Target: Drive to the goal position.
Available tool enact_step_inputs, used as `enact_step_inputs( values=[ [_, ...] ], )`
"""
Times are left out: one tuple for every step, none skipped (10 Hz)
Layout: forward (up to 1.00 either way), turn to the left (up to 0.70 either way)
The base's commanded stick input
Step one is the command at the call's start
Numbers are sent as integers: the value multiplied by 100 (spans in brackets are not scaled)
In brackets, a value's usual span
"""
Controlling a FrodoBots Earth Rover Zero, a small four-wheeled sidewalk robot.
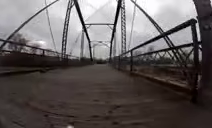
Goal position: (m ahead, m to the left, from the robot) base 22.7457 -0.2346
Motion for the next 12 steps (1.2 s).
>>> enact_step_inputs(
  values=[
    [100, 0],
    [100, 0],
    [100, 0],
    [100, 0],
    [100, 0],
    [100, 0],
    [100, 0],
    [100, 0],
    [100, 0],
    [100, 0],
    [100, 0],
    [100, 0]
  ],
)
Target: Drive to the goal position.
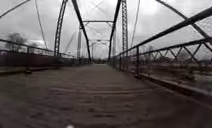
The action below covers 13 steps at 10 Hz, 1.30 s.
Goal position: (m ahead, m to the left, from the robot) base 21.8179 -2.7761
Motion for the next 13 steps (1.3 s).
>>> enact_step_inputs(
  values=[
    [100, 0],
    [100, 0],
    [100, 0],
    [100, 0],
    [100, 0],
    [100, 0],
    [100, 0],
    [100, 0],
    [100, 0],
    [100, 0],
    [100, 0],
    [100, 0],
    [100, 0]
  ],
)
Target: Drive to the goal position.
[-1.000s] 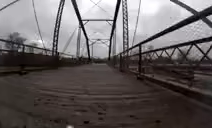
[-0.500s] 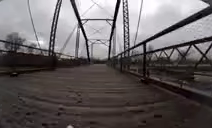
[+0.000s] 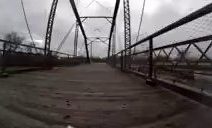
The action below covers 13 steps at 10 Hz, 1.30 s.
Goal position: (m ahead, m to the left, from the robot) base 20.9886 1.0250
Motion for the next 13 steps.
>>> enact_step_inputs(
  values=[
    [100, 0],
    [100, 0],
    [100, 0],
    [100, 0],
    [100, 0],
    [100, 0],
    [100, 0],
    [100, 0],
    [100, 0],
    [100, 0],
    [100, 0],
    [100, 0],
    [100, 0]
  ],
)
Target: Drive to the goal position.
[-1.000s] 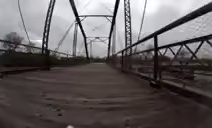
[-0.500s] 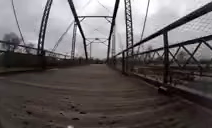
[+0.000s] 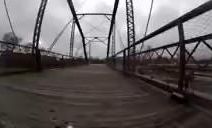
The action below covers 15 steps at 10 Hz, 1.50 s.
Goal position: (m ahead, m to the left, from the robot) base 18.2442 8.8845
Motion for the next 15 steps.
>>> enact_step_inputs(
  values=[
    [100, 0],
    [100, 0],
    [100, 0],
    [100, 0],
    [100, 0],
    [100, 0],
    [100, 0],
    [100, 0],
    [100, 10],
    [100, 28],
    [100, 40],
    [100, 30],
    [100, 17],
    [100, 4],
    [100, 0]
  ],
)
